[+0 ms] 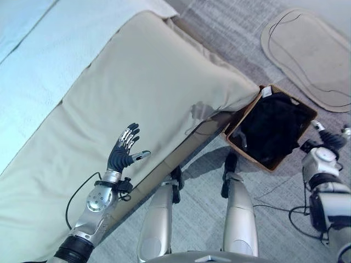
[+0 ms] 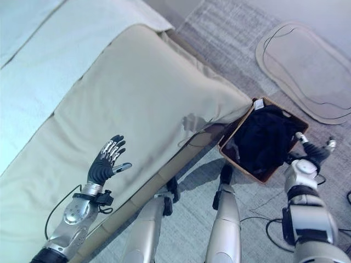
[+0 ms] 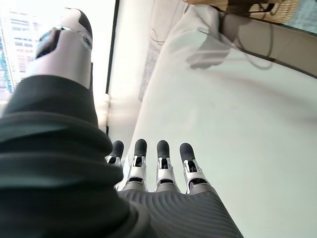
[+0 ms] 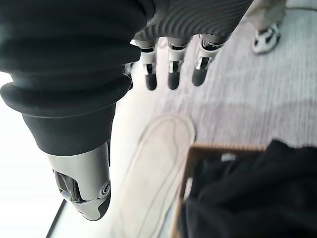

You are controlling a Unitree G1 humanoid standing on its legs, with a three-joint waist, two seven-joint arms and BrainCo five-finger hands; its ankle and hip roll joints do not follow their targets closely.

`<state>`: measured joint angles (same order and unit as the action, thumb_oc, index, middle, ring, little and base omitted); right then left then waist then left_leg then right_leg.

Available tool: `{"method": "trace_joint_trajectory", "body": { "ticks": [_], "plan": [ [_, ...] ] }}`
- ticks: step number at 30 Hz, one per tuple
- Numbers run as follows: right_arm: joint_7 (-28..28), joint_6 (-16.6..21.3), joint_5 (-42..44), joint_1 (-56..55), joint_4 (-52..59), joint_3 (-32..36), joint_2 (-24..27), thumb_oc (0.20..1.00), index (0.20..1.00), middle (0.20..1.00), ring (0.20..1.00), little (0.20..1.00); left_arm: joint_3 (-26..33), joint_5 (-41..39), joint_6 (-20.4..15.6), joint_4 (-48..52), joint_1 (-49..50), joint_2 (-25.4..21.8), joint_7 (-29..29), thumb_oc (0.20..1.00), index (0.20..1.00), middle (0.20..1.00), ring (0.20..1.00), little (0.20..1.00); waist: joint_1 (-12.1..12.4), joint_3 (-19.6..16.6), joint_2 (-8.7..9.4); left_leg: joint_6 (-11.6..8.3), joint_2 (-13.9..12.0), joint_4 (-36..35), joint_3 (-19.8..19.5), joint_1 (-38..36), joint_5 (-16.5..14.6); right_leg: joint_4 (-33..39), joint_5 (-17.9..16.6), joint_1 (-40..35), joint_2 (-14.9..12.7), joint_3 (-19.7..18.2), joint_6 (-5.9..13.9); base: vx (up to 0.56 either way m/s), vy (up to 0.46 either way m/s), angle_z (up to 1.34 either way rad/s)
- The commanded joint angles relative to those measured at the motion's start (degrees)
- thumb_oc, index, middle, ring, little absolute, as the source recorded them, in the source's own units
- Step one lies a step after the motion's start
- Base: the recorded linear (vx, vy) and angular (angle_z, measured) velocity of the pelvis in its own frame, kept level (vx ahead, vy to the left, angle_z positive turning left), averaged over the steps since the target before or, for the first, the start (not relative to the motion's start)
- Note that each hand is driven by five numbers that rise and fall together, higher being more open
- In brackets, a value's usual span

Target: Pick up clothes into the bucket

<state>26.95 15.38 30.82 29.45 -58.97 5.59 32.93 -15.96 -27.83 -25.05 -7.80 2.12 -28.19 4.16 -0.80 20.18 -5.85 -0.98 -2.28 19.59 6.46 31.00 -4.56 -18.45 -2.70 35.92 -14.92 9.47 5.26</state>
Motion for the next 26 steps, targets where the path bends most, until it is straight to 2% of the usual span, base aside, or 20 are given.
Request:
{"method": "trace_joint_trajectory", "body": {
  "ticks": [1,5,6,11,15,20,26],
  "plan": [
    [-0.75,4.57,-4.48,-3.55,6.24,-1.67,-1.33,1.000,1.000,1.000,1.000,1.000,3.37,-0.53,-2.71,0.55,0.71,0.58,-0.31,1.000,1.000,1.000,1.000,1.000,-1.75,-0.25,1.94,-1.58,-1.97,-5.27,-2.04,-3.47,2.81,4.63,-0.68,-7.78,-1.55,-0.84,3.59,0.08,-0.060,0.02],
    [-2.80,5.60,-7.24,-11.71,15.37,-0.92,-5.33,1.000,1.000,1.000,1.000,1.000,5.14,-0.84,-2.63,-1.30,1.62,2.09,-0.67,1.000,1.000,1.000,1.000,1.000,-2.68,-1.25,3.18,-2.02,-2.20,-9.66,-2.45,-8.61,4.30,8.69,-1.73,-13.84,-1.36,0.91,4.07,0.09,-0.055,0.07],
    [-6.02,6.90,-6.94,-17.43,21.47,-0.21,-7.95,1.000,1.000,1.000,1.000,1.000,6.46,-1.41,-2.18,-3.66,1.87,3.63,-1.56,1.000,1.000,1.000,1.000,1.000,-3.28,-2.43,4.06,-2.45,-2.29,-12.24,-2.69,-11.84,5.25,11.03,-1.98,-17.63,-1.05,2.10,4.40,0.12,-0.047,0.02],
    [-12.38,7.67,-5.67,-28.06,29.78,-0.16,-14.01,1.000,1.000,1.000,1.000,1.000,9.25,-0.33,-1.10,-3.82,4.49,5.77,-3.04,1.000,1.000,1.000,1.000,1.000,-3.58,-6.07,6.00,-2.58,-2.73,-17.12,-3.38,-19.89,6.29,15.50,-2.40,-26.46,0.10,4.52,4.79,0.11,-0.026,0.19],
    [-14.48,7.22,-8.26,-32.05,35.01,-2.51,-14.76,1.000,1.000,1.000,1.000,1.000,10.29,0.41,-1.17,-3.72,5.45,6.33,-3.47,1.000,1.000,1.000,1.000,1.000,-3.45,-8.22,6.71,-2.82,-3.16,-19.76,-2.88,-23.31,7.00,17.54,-2.76,-29.19,1.02,4.77,5.05,0.06,0.004,0.02],
    [-18.13,6.99,-6.83,-36.66,40.84,-6.68,-17.66,1.000,1.000,1.000,1.000,1.000,11.04,2.16,-1.38,-4.60,6.50,7.79,-1.98,1.000,1.000,1.000,1.000,1.000,-3.47,-10.90,7.53,-3.04,-3.53,-24.12,-1.44,-27.84,8.16,19.86,-3.03,-32.20,2.00,4.68,5.27,0.01,0.018,-0.04],
    [-18.60,6.46,-6.88,-36.32,39.82,-11.84,-19.35,1.000,1.000,1.000,1.000,1.000,9.62,6.07,-2.13,-6.04,5.87,8.94,0.40,1.000,1.000,1.000,1.000,1.000,-2.89,-12.91,7.97,-3.34,-4.12,-24.59,-0.20,-29.23,7.81,23.15,-3.71,-34.10,3.40,4.51,5.18,-0.02,0.009,-0.07]
  ]
}}
